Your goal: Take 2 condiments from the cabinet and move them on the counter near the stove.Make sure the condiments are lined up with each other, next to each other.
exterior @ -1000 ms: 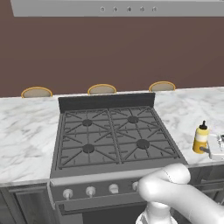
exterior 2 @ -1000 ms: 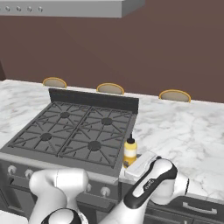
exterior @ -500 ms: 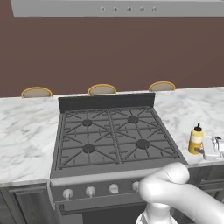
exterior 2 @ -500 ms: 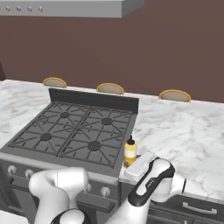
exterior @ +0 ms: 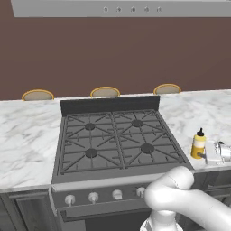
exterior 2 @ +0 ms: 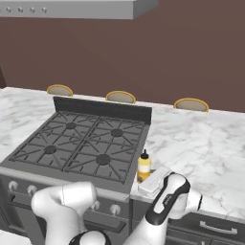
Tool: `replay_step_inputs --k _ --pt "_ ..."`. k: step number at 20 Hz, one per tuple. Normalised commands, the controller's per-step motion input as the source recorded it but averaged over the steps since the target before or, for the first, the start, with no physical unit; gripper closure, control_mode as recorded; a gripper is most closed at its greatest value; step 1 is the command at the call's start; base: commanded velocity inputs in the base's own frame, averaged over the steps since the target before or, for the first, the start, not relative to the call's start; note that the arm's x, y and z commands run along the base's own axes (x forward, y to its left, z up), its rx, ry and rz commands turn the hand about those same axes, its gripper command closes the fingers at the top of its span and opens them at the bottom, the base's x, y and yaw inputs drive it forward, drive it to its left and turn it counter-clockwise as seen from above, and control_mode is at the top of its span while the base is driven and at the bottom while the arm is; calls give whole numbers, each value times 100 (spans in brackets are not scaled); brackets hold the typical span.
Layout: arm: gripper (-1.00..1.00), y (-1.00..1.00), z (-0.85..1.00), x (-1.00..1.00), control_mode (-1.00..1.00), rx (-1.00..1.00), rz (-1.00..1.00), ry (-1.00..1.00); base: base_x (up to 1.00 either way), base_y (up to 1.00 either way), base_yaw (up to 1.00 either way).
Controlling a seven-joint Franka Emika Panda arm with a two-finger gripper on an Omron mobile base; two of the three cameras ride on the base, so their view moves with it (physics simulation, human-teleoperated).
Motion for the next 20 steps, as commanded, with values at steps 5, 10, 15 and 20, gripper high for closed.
replay_step_inputs --k 5,10,15,20 --pt "100 -12 -13 24 -100 0 0 -2 0 0 0" --pt "100 -15 -15 24 -100 0 0 -2 0 0 0" --pt "100 -7 -20 16 -100 0 0 0 0 0 0" --pt "100 0 -27 9 -100 0 0 -1 0 0 0"
